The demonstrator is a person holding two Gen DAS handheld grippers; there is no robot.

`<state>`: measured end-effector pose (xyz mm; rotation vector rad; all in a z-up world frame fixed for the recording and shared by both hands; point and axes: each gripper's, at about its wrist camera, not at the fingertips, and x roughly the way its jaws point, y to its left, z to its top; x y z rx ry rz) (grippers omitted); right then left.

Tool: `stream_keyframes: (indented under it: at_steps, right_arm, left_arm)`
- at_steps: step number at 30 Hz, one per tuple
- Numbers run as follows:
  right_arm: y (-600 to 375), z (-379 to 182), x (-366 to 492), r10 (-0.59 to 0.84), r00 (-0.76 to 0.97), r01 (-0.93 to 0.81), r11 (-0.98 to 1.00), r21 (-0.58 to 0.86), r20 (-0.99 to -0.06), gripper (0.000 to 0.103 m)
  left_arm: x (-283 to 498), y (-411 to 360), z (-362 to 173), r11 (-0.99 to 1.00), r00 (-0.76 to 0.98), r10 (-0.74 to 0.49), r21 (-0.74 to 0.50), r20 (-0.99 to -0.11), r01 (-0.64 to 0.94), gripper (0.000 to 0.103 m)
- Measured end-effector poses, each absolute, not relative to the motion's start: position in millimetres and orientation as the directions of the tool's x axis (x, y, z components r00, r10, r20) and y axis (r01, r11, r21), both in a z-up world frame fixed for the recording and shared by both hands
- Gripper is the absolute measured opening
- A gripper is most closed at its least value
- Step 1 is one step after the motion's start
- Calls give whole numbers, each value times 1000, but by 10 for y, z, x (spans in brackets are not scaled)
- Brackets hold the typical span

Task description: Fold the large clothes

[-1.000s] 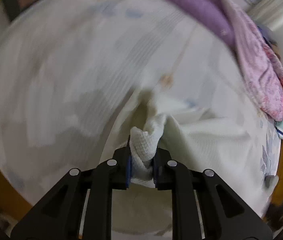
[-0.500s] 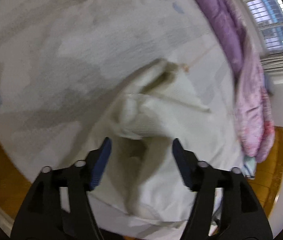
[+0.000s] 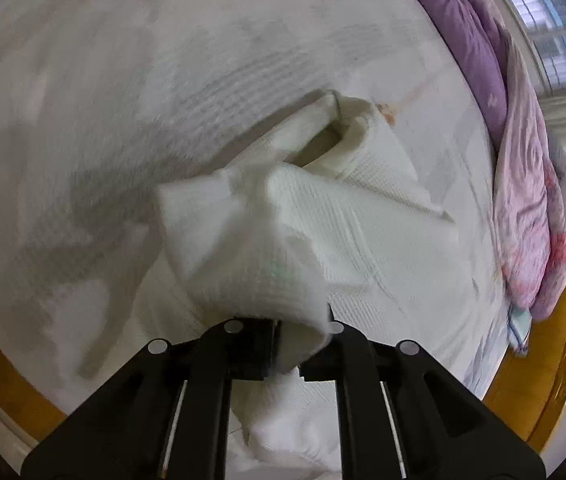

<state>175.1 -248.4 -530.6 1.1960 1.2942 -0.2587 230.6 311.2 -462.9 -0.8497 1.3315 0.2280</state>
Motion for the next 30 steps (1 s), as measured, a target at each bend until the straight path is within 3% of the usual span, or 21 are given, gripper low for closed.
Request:
stream_keyframes:
  at_steps: [5,9,16,18,21,24,28,29,30]
  right_arm:
    - [-2445,-5047,1620,412,288,702,523,483,-864,8]
    - [-2394,-5302,1509,361,202,707,589,391,-910,8]
    - [-2281,-5751,1718,248,97,677,694,247,-964,9]
    - [-2292,-5653,1749,244,68,673,705,225,-967,14]
    - [-2379,-5422,1752,204,30,674,719,170,-978,21]
    - [-2347,-5084,1846,106,33,592,799,105,-994,23]
    - [-1872,-4655,2242,48,195,392,911,123,-980,22]
    - [-1723,-4588,2381,79,247,344,925,163,-966,16]
    - [-1541,-4539,2505,101,290,284,941,186,-952,2]
  left_arm:
    - [2043,3159,-4312,768,234,-288,-370,-929,-523,9]
    - [1726,3213,-4649,811,124,-193,-230,-973,-538,8]
    - [1769,3118,-5037,848,35,-173,-167,-984,-503,14]
    - [1772,3128,-4984,842,50,-188,-187,-981,-506,21]
    - [1718,3161,-4821,829,88,-245,-256,-966,-498,63]
    - [1645,3197,-4699,824,118,-273,-295,-955,-484,63]
    - [1568,3395,-4678,785,169,-273,-321,-947,-530,67]
    - [1549,3410,-4717,775,169,-273,-321,-947,-544,67]
    - [1536,3460,-4750,770,165,-274,-319,-948,-553,67]
